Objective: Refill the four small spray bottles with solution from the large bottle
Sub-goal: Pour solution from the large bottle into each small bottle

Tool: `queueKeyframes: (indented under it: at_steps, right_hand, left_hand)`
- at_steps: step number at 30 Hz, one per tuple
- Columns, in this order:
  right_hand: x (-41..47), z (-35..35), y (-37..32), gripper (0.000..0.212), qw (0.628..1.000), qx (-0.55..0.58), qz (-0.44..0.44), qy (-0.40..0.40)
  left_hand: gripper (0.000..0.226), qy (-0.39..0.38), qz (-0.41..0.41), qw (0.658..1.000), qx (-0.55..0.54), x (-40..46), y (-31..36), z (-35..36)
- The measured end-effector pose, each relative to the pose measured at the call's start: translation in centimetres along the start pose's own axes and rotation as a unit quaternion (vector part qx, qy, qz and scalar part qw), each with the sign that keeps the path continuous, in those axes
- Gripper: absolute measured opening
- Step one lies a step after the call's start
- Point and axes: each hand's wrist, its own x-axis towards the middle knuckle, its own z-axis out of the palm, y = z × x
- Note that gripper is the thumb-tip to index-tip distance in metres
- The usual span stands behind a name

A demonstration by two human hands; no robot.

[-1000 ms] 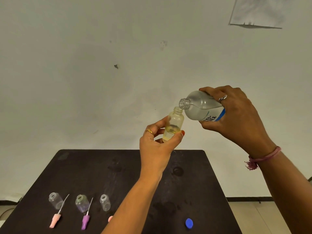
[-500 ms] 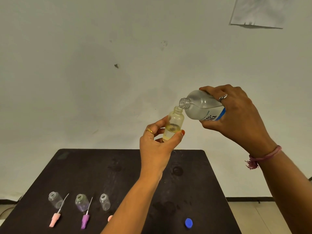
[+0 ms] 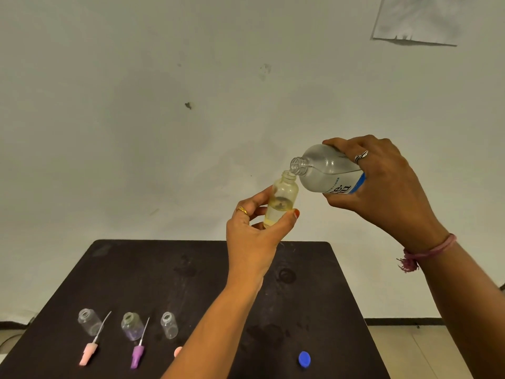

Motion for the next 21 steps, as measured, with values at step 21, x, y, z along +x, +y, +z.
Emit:
queueKeyframes:
  at_steps: [21]
  right_hand:
    - [0.12,0.27,0.13,0.078,1.0,0.001,-0.008,-0.001]
  left_hand:
    - [0.041,0.001,0.0,1.0,-0.002,0.0,-0.03,-0.07]
